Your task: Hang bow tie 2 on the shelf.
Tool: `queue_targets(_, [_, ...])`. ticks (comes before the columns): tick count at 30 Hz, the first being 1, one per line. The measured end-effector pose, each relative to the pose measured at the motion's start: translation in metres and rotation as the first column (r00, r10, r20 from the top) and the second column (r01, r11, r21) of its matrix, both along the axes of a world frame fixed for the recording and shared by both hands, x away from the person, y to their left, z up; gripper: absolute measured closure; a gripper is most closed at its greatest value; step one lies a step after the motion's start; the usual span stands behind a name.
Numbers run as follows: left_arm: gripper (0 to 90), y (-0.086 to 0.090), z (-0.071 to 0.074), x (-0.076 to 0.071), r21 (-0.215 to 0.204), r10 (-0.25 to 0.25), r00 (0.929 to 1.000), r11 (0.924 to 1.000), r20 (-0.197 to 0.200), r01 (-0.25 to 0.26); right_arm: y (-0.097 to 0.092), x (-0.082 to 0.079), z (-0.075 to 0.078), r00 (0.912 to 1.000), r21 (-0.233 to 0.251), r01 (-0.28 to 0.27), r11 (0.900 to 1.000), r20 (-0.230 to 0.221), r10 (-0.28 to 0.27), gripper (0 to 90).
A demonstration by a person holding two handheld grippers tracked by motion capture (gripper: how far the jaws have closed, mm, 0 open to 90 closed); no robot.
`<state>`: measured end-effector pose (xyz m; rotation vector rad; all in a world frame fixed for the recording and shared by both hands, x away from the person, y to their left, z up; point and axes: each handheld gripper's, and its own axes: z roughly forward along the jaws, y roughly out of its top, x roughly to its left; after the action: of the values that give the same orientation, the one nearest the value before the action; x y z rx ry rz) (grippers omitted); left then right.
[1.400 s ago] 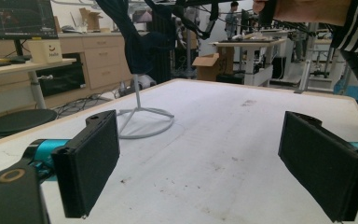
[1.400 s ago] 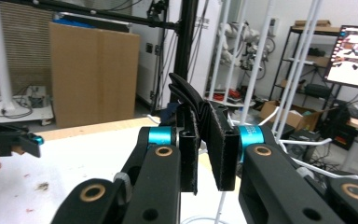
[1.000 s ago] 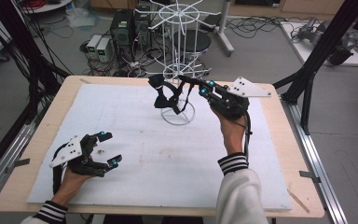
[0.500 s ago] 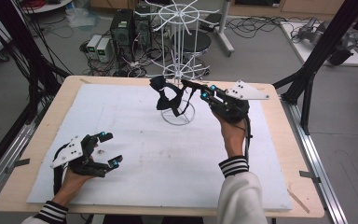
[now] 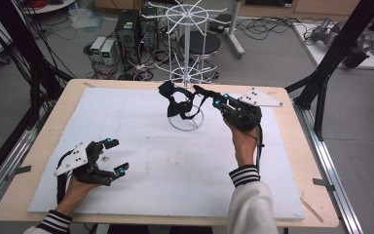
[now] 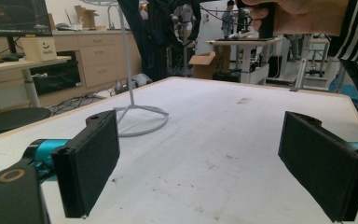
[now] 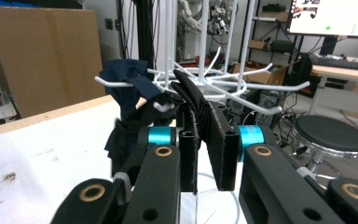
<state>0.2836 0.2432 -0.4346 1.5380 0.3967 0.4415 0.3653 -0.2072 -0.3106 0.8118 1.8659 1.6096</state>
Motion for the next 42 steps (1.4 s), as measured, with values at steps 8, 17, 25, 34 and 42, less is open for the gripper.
queue_targets(8, [13.0,0.0,0.0,0.0,0.003,0.0,1.0,1.0,0.0,0.0,0.001,0.003,-0.008,0.9995,-0.031,0.005,0.9995,-0.03,-0.006,83.3])
queue_targets(17, [13.0,0.0,0.0,-0.001,-0.001,-0.001,1.0,1.0,0.001,0.001,0.001,0.006,-0.017,0.9961,-0.048,0.015,0.9987,-0.086,-0.019,83.3])
queue_targets(25, [13.0,0.0,-0.001,-0.001,0.0,-0.001,1.0,1.0,0.002,0.001,-0.002,0.008,-0.03,0.9901,-0.066,0.012,0.9977,-0.139,-0.021,83.3])
queue_targets(34, [13.0,0.0,-0.001,-0.001,-0.001,0.004,1.0,1.0,0.002,-0.004,-0.002,0.009,-0.042,0.9838,-0.102,-0.012,0.9947,-0.179,-0.006,83.3])
queue_targets(42, [13.0,0.0,-0.001,-0.001,0.002,0.004,1.0,1.0,0.002,-0.004,-0.004,0.009,-0.047,0.9834,-0.092,-0.019,0.9956,-0.182,0.002,82.6])
